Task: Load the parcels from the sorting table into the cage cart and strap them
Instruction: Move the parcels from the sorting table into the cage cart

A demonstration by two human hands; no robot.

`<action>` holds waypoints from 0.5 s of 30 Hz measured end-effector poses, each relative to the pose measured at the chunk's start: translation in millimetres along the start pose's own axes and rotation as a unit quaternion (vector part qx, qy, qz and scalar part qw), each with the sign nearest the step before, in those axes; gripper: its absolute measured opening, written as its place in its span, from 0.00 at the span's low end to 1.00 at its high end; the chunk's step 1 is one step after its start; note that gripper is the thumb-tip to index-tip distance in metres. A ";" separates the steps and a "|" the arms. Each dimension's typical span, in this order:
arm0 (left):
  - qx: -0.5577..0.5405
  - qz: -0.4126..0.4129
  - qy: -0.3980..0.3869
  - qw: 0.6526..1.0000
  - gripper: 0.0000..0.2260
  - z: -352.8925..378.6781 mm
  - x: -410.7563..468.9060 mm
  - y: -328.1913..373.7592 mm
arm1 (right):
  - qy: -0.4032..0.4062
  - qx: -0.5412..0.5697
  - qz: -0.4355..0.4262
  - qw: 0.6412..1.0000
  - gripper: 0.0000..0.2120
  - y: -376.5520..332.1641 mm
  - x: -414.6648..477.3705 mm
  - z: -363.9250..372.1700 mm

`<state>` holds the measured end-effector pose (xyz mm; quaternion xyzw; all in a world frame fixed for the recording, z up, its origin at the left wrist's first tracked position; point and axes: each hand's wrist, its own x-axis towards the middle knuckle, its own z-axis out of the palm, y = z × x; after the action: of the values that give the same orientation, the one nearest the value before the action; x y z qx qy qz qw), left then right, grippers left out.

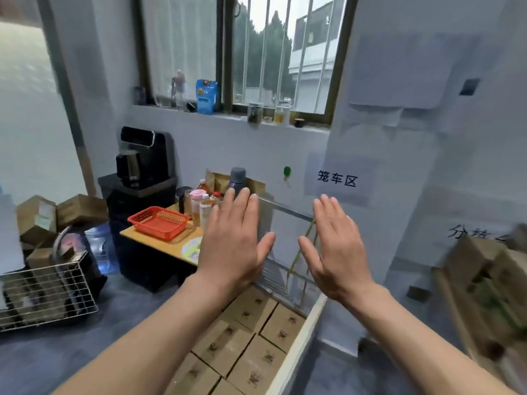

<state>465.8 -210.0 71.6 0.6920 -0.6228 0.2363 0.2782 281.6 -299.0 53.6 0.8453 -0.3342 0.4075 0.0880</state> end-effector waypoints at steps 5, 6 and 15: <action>-0.017 0.046 0.038 0.998 0.33 -5.2 46.0 98.7 | 0.064 -0.037 0.017 0.997 0.33 70.0 -3.3 -77.0; -0.020 0.053 0.045 0.997 0.33 -5.8 52.7 118.1 | 0.076 -0.046 0.017 0.996 0.33 83.3 -4.5 -91.9; -0.072 0.115 0.072 0.988 0.33 2.7 97.2 264.7 | 0.123 -0.136 0.056 0.981 0.35 188.6 -32.4 -208.0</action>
<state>213.7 -301.3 159.1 0.5751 -0.6922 0.2702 0.3422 16.1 -338.9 141.7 0.7487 -0.4201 0.4633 0.2198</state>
